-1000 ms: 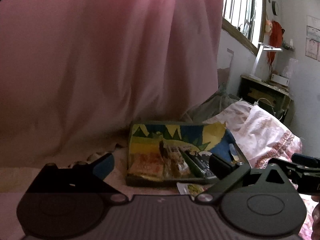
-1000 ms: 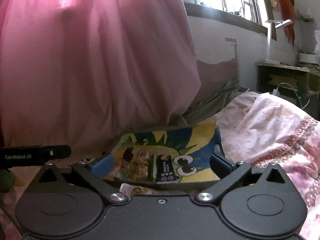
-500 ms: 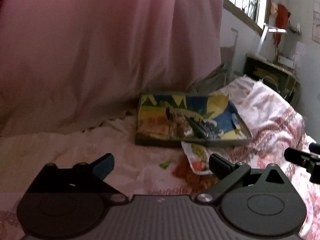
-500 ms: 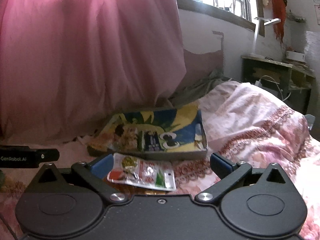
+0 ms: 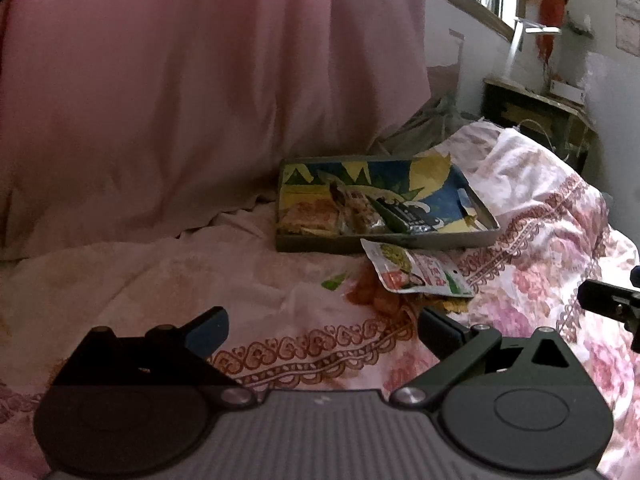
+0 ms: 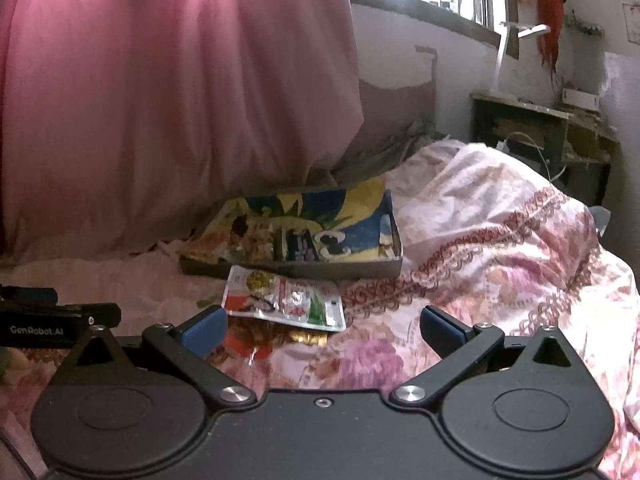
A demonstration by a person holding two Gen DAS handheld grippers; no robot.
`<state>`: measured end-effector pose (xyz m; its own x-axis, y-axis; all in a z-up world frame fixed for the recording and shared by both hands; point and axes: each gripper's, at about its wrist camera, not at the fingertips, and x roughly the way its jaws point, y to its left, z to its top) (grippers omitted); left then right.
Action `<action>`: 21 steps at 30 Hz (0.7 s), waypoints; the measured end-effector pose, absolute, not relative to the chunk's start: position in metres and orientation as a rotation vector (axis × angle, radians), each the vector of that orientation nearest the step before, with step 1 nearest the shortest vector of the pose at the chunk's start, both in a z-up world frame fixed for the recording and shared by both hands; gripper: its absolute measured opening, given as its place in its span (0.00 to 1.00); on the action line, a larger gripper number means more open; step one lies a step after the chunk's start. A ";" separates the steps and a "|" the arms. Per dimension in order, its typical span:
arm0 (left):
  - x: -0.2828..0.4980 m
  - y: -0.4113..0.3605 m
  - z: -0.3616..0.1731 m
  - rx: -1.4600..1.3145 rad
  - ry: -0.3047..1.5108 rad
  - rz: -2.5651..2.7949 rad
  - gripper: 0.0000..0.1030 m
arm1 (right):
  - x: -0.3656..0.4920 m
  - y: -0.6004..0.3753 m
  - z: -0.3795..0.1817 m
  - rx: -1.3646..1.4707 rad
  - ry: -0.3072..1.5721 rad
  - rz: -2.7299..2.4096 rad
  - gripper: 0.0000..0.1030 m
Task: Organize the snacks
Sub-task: 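Move both tools back over the white-green seasoning packet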
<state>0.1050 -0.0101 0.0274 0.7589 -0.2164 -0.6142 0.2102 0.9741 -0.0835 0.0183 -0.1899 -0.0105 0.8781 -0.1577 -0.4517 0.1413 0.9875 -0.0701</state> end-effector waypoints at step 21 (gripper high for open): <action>0.115 -0.004 0.015 -0.031 0.754 -0.186 1.00 | 0.038 -0.179 -0.035 -0.100 0.644 -0.142 0.99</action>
<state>0.1152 -0.0044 0.0155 0.7133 -0.1787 -0.6776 0.1568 0.9831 -0.0943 0.0375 -0.1790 -0.0351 0.7902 -0.1624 -0.5909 0.1005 0.9855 -0.1365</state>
